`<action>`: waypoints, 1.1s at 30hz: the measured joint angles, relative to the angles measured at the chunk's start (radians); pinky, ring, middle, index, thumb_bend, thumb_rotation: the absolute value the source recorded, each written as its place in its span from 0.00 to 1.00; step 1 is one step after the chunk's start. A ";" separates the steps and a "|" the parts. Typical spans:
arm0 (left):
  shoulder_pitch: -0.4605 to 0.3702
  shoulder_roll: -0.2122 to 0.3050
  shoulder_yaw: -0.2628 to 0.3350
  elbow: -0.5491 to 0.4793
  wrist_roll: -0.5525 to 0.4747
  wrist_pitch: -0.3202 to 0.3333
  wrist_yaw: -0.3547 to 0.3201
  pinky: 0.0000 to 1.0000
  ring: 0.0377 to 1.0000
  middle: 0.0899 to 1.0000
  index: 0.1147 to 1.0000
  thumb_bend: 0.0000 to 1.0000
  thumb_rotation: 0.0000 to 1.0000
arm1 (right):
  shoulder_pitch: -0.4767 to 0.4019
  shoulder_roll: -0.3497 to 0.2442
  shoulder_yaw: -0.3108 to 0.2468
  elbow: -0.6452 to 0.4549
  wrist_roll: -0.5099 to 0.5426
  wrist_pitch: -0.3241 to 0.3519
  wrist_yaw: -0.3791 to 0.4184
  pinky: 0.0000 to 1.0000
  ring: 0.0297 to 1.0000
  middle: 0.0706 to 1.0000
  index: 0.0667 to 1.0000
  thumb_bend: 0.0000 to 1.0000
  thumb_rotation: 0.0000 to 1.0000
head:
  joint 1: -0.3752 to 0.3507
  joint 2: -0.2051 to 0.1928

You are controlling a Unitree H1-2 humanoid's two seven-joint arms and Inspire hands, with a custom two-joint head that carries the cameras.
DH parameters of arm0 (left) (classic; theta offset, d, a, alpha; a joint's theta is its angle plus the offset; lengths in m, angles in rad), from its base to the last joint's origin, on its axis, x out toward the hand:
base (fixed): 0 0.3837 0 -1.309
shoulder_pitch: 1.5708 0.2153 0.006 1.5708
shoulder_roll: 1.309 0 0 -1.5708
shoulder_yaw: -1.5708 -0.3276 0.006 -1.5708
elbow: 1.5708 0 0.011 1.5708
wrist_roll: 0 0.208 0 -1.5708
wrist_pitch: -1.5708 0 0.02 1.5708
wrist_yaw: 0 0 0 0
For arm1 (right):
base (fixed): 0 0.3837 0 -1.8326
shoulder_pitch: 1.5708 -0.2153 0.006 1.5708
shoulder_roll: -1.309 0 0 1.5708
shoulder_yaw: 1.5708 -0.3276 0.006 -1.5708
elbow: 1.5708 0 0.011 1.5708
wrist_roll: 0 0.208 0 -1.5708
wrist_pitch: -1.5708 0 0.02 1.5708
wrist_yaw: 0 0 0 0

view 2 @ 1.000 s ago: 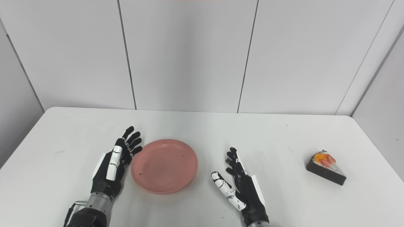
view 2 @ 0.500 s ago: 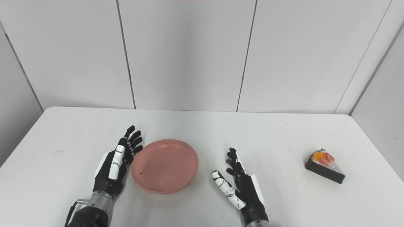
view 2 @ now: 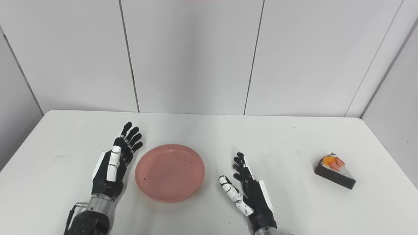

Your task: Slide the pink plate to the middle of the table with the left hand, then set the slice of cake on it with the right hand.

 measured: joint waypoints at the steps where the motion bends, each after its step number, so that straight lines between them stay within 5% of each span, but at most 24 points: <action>1: -0.002 0.002 0.000 0.002 0.003 0.000 0.000 0.96 0.97 0.98 0.98 0.57 1.00 | 0.000 0.000 0.000 0.000 0.000 0.000 0.000 0.90 0.92 0.94 0.97 0.46 0.66 | 0.000 0.000; 6: -0.007 0.009 -0.008 0.009 0.034 -0.001 0.003 0.98 1.00 1.00 1.00 0.57 1.00 | 0.000 0.000 0.000 0.000 0.000 0.000 0.000 0.90 0.93 0.94 0.97 0.46 0.66 | -0.002 0.000; 11: -0.009 0.022 -0.048 0.009 0.107 0.039 0.008 0.98 1.00 1.00 1.00 0.76 1.00 | 0.001 0.000 0.003 -0.004 0.000 0.000 0.000 0.91 0.93 0.95 0.97 0.46 0.67 | 0.000 0.000; 16: -0.010 0.025 -0.060 0.005 0.129 0.087 0.006 0.99 0.99 1.00 1.00 0.67 1.00 | 0.001 0.000 0.002 -0.005 0.005 0.000 0.000 0.91 0.93 0.95 0.97 0.47 0.67 | 0.000 -0.002; 24: 0.001 0.031 -0.084 -0.015 0.129 0.131 -0.026 0.99 1.00 1.00 1.00 0.74 1.00 | 0.002 0.000 0.002 -0.006 0.001 0.000 -0.005 0.91 0.93 0.94 0.97 0.46 0.66 | -0.002 -0.003; 33: 0.021 0.027 -0.099 -0.045 0.124 0.172 -0.038 1.00 1.00 1.00 1.00 0.71 1.00 | -0.001 -0.010 -0.022 -0.006 -0.014 0.000 -0.021 0.90 0.94 0.96 0.97 0.47 0.69 | -0.028 -0.008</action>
